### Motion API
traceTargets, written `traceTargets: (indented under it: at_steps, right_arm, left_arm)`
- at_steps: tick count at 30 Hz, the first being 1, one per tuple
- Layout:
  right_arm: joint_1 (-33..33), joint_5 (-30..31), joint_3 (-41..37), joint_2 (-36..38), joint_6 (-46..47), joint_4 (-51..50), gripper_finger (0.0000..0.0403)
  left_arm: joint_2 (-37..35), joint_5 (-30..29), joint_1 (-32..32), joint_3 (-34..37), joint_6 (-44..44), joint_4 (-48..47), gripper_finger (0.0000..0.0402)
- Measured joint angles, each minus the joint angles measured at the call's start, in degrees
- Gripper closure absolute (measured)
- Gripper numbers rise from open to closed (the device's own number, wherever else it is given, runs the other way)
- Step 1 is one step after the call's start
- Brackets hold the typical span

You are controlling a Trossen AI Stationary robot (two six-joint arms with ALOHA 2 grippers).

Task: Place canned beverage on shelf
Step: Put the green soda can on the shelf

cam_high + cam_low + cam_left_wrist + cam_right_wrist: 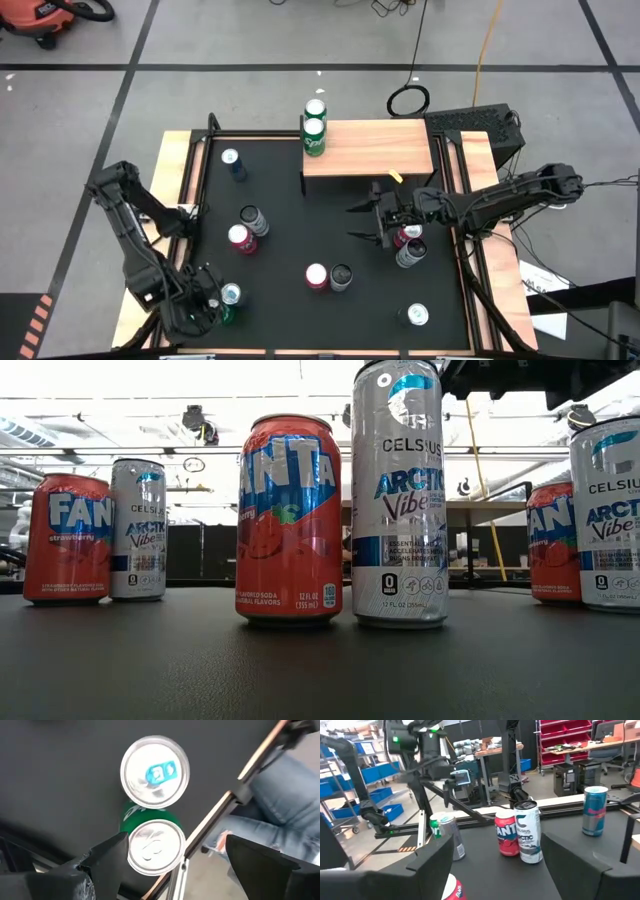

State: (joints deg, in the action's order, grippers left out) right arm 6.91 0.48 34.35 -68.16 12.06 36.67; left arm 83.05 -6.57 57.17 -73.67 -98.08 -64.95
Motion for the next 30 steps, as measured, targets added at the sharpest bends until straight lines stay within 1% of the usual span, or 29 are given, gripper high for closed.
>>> traceTargets:
  at_steps: [2,5,10,14,16,19,23,28,30]
  right_arm:
    - [0.4,1.4,0.0,0.0,0.7,0.0,0.0115]
    - [1.2,2.7,0.0,0.0,0.8,0.0,0.0115]
    - [2.3,2.8,0.0,0.0,1.0,-0.2,0.0115]
    - [3.1,2.9,0.0,0.0,1.0,-0.3,0.0115]
    - [3.3,3.1,0.0,0.0,1.0,-0.3,0.0115]
    - [3.7,5.0,0.0,0.0,1.0,-0.3,0.0115]
    - [3.7,7.0,0.0,0.0,1.0,-0.3,0.0115]
    - [3.7,7.0,0.0,0.0,1.0,-0.3,0.0115]
    - [3.7,7.0,0.0,0.0,1.0,-0.3,0.0115]
  left_arm:
    - [1.3,1.5,0.0,0.0,-0.6,-0.1,0.0069]
    - [2.8,2.1,0.0,0.0,-1.1,0.2,0.0057]
    - [5.1,5.2,0.3,0.0,-1.0,-1.0,0.0028]
    - [6.5,5.9,0.4,0.0,-0.6,-2.3,0.0011]
    - [7.1,5.7,0.4,0.0,-0.2,-2.2,0.0009]
    - [7.7,4.5,0.4,0.1,-0.3,-1.7,0.0009]
    - [8.8,4.7,0.4,0.1,-1.9,-0.7,0.0009]
    - [10.4,6.2,0.4,0.2,-2.6,-0.4,0.0009]
    - [10.5,6.4,0.4,0.9,-3.1,0.5,0.0017]
